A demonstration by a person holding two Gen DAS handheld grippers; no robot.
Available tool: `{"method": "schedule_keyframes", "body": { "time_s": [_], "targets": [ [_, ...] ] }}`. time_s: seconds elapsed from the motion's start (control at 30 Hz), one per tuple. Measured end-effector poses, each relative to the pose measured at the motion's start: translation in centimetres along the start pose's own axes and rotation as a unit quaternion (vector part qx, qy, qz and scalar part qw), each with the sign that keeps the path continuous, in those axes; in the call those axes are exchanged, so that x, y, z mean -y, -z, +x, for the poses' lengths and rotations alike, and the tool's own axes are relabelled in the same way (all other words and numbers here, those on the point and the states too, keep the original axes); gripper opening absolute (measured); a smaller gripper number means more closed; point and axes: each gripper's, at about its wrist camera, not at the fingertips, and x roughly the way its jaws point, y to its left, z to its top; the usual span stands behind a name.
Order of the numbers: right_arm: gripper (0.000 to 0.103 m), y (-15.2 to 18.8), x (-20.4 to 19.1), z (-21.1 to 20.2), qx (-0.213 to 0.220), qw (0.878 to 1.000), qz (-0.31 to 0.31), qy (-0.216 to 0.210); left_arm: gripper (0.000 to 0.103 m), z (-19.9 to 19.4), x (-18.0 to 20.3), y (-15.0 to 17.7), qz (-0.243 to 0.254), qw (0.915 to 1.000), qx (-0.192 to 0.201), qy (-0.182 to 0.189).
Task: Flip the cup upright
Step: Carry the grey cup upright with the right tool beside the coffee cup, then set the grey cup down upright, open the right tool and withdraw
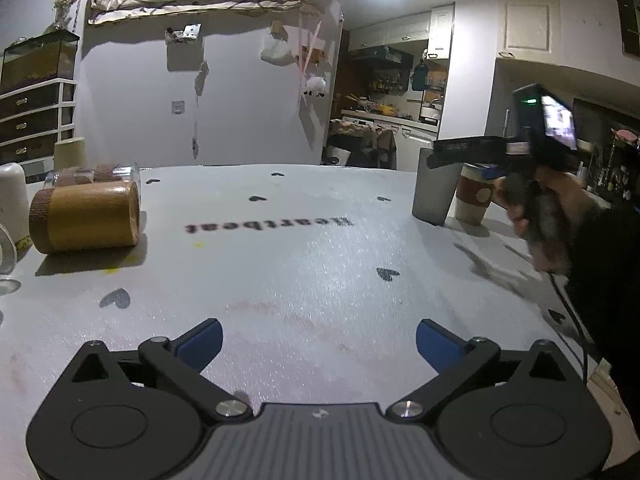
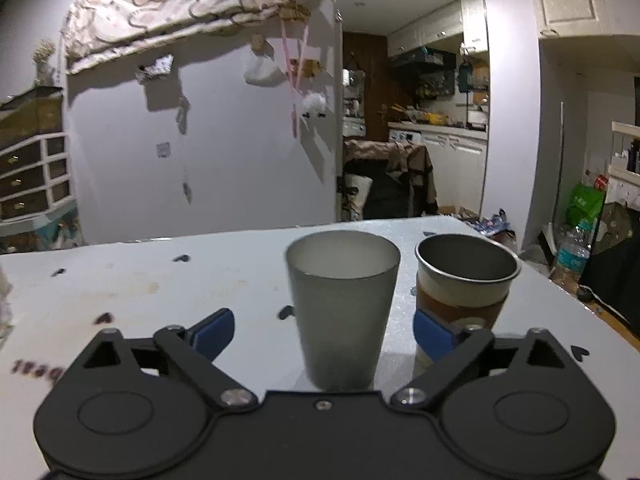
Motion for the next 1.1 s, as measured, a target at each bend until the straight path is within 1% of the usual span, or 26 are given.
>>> {"method": "schedule_keyframes", "body": {
  "time_s": [0.07, 0.23, 0.4, 0.6, 0.73, 0.87, 0.97, 1.1],
  "targets": [
    [0.103, 0.1, -0.3, -2.0, 0.015, 1.0, -0.009, -0.003, 0.103, -0.2, 0.2, -0.3, 0.002, 1.0, 0.005, -0.001],
    [0.103, 1.2, -0.8, -7.8, 0.052, 0.998, -0.017, -0.009, 0.103, -0.6, 0.5, -1.0, 0.0, 0.9998, 0.02, -0.007],
    [0.103, 3.4, -1.2, -12.6, 0.064, 0.997, -0.037, -0.009, 0.103, -0.9, 1.4, -1.4, -0.001, 0.9994, 0.03, -0.015],
    [0.103, 6.4, -0.8, -17.9, 0.084, 0.996, -0.026, -0.009, 0.103, -1.3, 2.2, -1.6, 0.006, 0.9985, 0.047, -0.028],
    [0.103, 8.4, -0.4, -20.2, 0.083, 0.996, -0.015, -0.003, 0.103, -1.5, 2.5, -1.6, 0.007, 0.998, 0.054, -0.034],
    [0.103, 9.9, -0.5, -21.5, 0.072, 0.997, -0.008, -0.004, 0.103, -1.6, 2.7, -1.6, 0.005, 0.9977, 0.054, -0.041],
    [0.103, 10.6, -0.6, -22.3, 0.07, 0.997, -0.009, -0.003, 0.103, -1.9, 2.8, -1.5, 0.002, 0.997, 0.057, -0.051],
    [0.103, 10.9, -0.5, -23.0, 0.07, 0.998, -0.009, -0.001, 0.103, -2.1, 2.8, -1.5, 0.0, 0.9973, 0.057, -0.045]
  ]
}}
